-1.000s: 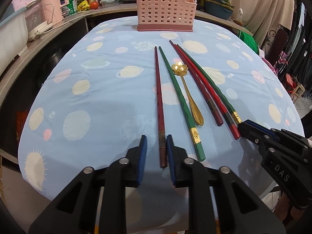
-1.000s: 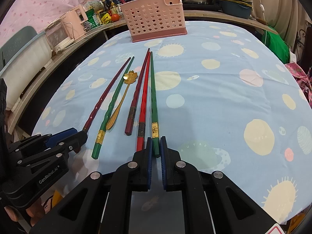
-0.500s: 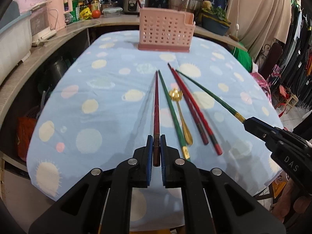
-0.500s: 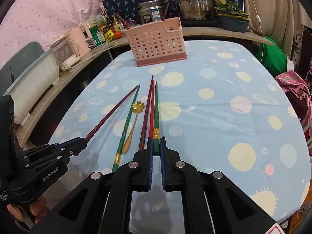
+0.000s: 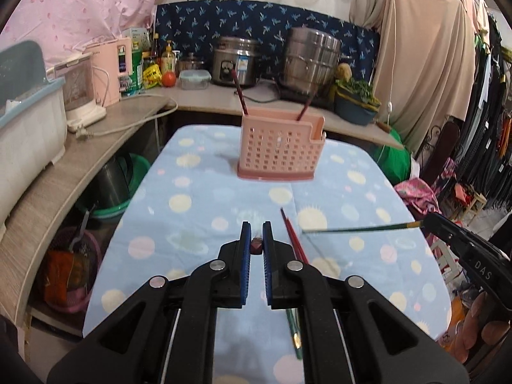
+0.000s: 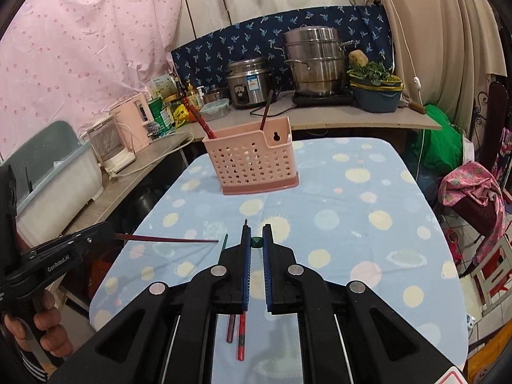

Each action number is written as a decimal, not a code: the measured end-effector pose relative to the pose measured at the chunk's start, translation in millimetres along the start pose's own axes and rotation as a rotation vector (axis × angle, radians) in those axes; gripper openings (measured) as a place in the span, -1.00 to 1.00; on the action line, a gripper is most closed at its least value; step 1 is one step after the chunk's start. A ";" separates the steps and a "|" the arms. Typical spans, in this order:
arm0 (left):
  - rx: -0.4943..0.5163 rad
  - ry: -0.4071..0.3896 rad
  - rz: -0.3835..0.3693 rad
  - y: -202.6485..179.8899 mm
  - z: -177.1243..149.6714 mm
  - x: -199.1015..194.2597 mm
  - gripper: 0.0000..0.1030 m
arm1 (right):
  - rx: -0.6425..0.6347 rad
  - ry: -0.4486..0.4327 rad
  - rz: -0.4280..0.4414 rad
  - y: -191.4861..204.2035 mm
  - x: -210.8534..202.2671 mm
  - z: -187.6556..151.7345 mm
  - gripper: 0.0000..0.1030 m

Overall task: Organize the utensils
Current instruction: 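Lift both held chopsticks and carry them over the pink basket, then open both tools to drop the chopsticks into the basket, then withdraw both tools from the basket toward the remaining chopsticks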

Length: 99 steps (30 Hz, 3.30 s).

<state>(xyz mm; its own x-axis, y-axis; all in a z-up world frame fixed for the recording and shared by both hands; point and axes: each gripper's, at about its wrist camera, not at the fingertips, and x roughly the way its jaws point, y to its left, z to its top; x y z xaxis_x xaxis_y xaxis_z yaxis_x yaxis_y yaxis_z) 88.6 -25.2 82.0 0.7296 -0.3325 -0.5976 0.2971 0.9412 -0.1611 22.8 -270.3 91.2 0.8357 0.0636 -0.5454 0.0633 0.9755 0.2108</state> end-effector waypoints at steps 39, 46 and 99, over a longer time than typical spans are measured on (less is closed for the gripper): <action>0.014 -0.388 0.045 -15.8 268.7 68.4 -0.86 | 0.157 -0.318 0.094 -15.8 118.6 252.8 -0.87; 0.033 -0.352 0.037 -21.9 263.8 108.2 -0.86 | 0.138 -0.262 0.073 -19.0 154.6 242.7 -0.87; 0.024 -0.209 0.130 -15.2 184.6 118.2 -0.18 | 0.041 -0.143 0.063 -5.9 131.1 170.6 -0.49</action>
<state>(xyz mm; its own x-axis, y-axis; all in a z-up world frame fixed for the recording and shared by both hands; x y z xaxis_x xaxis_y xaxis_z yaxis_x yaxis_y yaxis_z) 284.0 -89.9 158.7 0.8734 -0.2160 -0.4365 0.2048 0.9761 -0.0732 225.1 -303.7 156.8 0.9079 0.0906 -0.4093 0.0283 0.9609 0.2754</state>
